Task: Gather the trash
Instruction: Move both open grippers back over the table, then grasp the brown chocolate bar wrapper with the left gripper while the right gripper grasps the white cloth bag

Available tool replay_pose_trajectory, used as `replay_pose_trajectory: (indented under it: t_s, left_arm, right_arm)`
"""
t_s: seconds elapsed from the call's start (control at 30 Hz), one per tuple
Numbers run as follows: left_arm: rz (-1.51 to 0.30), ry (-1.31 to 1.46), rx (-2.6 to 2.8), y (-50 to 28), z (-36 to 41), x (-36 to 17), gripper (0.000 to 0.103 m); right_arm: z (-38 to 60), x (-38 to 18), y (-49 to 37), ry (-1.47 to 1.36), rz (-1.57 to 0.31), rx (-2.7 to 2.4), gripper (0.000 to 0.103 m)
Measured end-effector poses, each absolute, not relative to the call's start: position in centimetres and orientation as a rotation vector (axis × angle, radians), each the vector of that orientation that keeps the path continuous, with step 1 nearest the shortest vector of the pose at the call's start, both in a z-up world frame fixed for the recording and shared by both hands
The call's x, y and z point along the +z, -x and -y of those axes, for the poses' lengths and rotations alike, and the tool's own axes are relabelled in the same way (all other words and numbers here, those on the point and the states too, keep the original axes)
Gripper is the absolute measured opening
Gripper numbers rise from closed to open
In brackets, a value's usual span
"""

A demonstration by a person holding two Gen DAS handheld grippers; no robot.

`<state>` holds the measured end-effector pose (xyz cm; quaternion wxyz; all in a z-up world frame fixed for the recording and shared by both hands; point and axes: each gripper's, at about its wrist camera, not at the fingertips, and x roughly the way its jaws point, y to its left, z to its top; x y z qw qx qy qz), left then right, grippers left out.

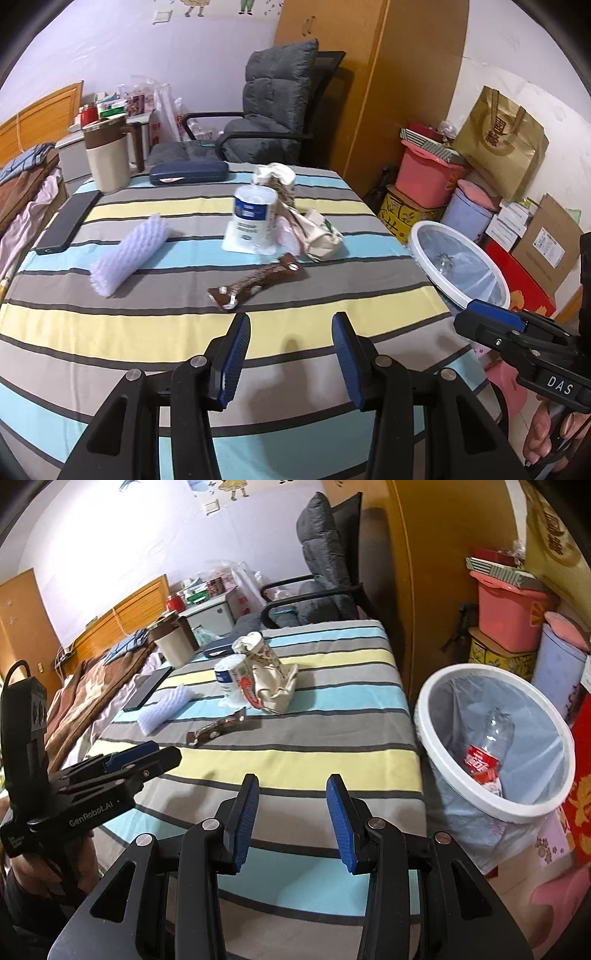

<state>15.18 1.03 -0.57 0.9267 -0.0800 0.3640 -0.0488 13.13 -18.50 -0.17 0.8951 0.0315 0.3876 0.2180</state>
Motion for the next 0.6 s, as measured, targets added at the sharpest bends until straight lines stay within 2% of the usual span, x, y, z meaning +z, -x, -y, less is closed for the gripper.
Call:
replay_pose_trajectory:
  t_s: [0.6]
  left_arm:
    - [-0.736, 0.187, -0.032, -16.7, -5.6, -0.3, 0.046]
  right_arm:
    - [16.6, 0.3, -15.2, -0.052, -0.795, 0.468, 0.041]
